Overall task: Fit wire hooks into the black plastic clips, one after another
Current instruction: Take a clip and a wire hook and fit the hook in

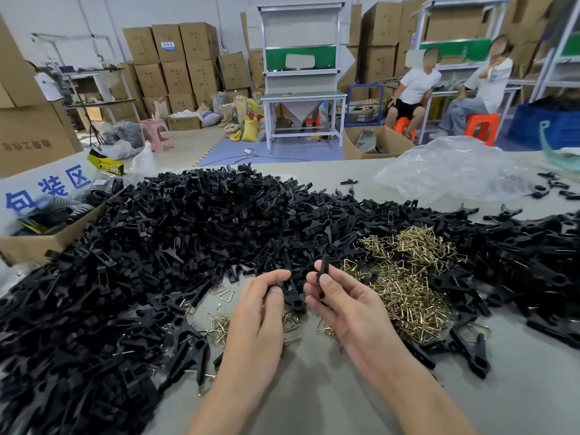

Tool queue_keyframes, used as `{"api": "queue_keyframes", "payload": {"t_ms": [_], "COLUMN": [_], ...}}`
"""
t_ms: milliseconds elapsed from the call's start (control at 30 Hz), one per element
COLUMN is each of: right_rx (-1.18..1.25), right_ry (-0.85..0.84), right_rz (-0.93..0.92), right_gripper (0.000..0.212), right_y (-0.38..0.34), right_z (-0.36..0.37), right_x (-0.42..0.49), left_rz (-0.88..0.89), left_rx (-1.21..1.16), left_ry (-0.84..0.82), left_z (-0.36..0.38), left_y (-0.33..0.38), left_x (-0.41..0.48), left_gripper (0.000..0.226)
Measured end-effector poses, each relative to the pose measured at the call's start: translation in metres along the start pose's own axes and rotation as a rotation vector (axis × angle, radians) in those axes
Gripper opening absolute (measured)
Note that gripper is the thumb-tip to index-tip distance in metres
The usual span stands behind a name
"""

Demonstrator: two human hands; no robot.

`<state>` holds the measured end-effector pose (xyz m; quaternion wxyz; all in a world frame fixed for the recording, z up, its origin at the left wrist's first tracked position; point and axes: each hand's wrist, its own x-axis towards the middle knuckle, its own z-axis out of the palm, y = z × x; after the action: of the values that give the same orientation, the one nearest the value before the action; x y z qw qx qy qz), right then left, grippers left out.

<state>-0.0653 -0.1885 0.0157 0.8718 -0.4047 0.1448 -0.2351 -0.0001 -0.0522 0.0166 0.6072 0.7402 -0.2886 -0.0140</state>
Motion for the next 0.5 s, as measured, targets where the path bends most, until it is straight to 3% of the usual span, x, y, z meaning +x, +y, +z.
{"api": "queue_keyframes", "payload": {"t_ms": [233,500], "right_rx": [-0.067,-0.227], "right_ry": [-0.079,-0.149], "right_rz": [0.026,0.027], "right_gripper": [0.025,0.032], "right_y": [0.001,0.002], "right_z": [0.003,0.003], "right_x": [-0.002,-0.004], "left_rz": [-0.017,-0.088], "left_rx": [-0.093,-0.192], "left_ry": [-0.041,-0.068], "left_z": [0.001,-0.003], "left_y": [0.008,0.011], "left_x": [0.002,0.007], "left_gripper": [0.025,0.017]}}
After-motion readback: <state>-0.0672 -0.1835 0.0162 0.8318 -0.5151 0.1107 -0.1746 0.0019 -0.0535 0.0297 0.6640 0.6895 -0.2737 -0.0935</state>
